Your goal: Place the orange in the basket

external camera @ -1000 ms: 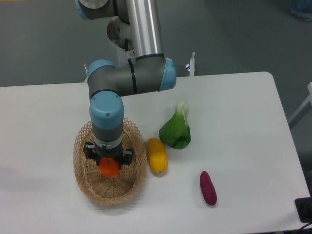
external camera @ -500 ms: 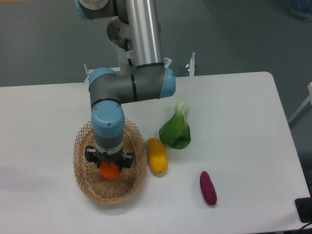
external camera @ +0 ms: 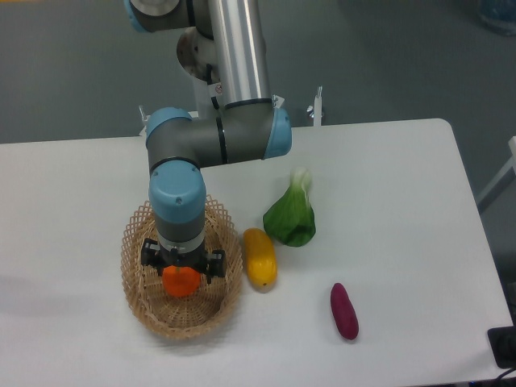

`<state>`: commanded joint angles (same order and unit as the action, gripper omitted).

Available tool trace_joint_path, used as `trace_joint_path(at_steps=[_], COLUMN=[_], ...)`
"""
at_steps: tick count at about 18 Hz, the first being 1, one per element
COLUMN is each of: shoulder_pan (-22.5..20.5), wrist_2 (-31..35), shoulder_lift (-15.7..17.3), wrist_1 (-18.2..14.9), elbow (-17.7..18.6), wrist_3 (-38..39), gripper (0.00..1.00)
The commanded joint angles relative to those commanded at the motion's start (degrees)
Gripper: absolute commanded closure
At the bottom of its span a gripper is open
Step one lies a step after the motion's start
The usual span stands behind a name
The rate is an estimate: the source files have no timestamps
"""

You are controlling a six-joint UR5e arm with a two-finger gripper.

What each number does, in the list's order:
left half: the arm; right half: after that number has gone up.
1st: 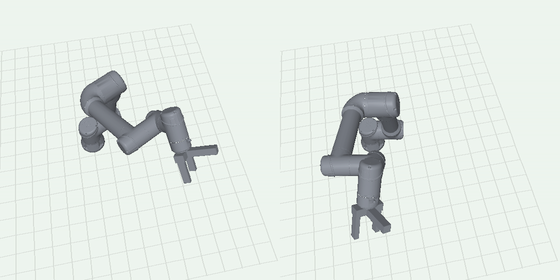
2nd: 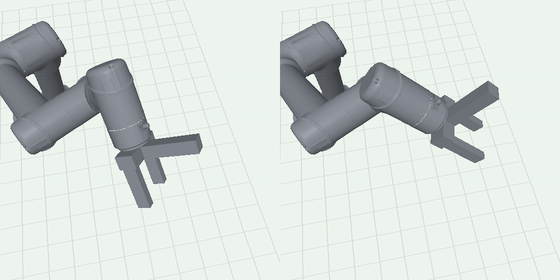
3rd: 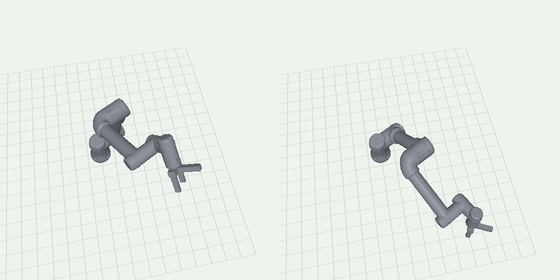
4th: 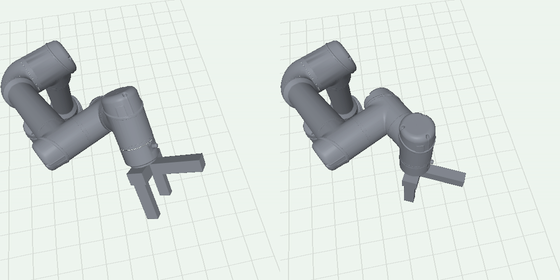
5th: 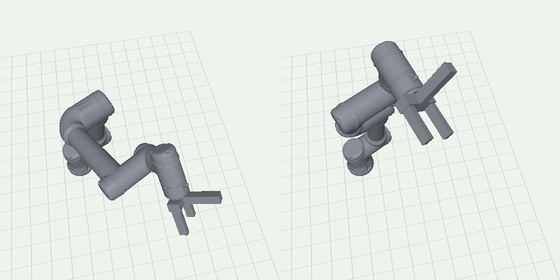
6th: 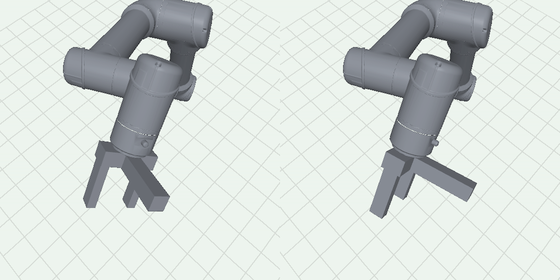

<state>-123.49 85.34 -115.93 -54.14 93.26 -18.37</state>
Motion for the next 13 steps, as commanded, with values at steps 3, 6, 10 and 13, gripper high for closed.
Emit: trace_joint_path(at_steps=[3, 6, 10, 13], shoulder_pan=[0.0, -0.5, -1.0, -1.8], wrist_2=[1.1, 1.7, 4.6, 4.6], shoulder_lift=[-0.1, -0.2, 0.1, 0.5], wrist_1=[0.1, -0.1, -0.1, -0.1], elbow=[-1.3, -2.7, -3.3, -3.1], wrist_3=[0.0, -1.1, -3.1, -3.5], gripper=[0.0, 0.0, 0.0, 0.0])
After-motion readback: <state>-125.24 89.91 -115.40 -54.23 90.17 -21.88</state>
